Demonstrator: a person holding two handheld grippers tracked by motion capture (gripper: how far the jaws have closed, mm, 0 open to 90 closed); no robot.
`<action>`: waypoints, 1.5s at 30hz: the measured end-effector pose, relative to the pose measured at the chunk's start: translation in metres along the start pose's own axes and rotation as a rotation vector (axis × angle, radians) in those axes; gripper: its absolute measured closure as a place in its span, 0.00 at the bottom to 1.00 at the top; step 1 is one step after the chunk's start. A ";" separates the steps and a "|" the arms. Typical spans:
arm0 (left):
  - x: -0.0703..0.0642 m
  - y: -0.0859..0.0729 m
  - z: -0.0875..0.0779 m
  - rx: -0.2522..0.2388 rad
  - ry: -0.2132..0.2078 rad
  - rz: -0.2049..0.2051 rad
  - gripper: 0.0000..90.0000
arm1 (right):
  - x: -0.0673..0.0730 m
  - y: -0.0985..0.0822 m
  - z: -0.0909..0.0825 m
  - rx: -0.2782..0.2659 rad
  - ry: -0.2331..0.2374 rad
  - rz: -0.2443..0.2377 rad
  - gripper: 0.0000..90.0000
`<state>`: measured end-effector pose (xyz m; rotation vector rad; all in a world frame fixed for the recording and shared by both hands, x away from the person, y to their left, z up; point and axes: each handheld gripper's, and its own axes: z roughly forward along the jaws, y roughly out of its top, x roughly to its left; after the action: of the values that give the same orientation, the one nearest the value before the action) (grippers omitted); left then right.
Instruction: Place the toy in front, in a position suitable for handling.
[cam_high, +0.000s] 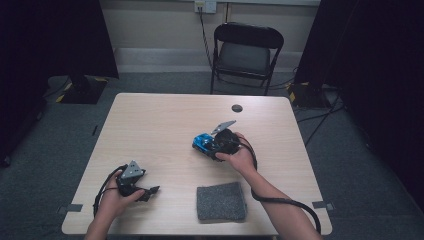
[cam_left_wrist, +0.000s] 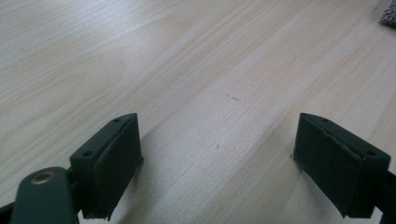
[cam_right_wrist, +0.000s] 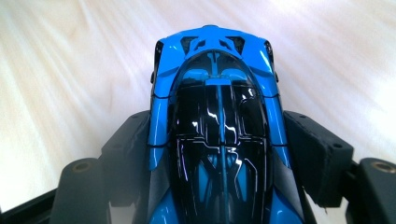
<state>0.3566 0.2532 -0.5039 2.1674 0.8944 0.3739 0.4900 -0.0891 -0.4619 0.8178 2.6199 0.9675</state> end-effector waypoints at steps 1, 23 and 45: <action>0.000 0.000 0.000 0.000 0.000 0.002 0.16 | 0.000 -0.005 -0.002 -0.001 0.003 0.000 0.31; 0.000 0.000 0.000 0.001 0.001 0.003 0.16 | -0.017 -0.067 -0.020 -0.030 0.036 0.018 0.31; 0.000 0.000 0.000 0.001 0.001 0.003 0.16 | -0.017 -0.074 -0.022 -0.056 0.034 0.010 0.30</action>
<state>0.3567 0.2534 -0.5037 2.1703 0.8922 0.3761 0.4640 -0.1571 -0.4931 0.8086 2.6070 1.0619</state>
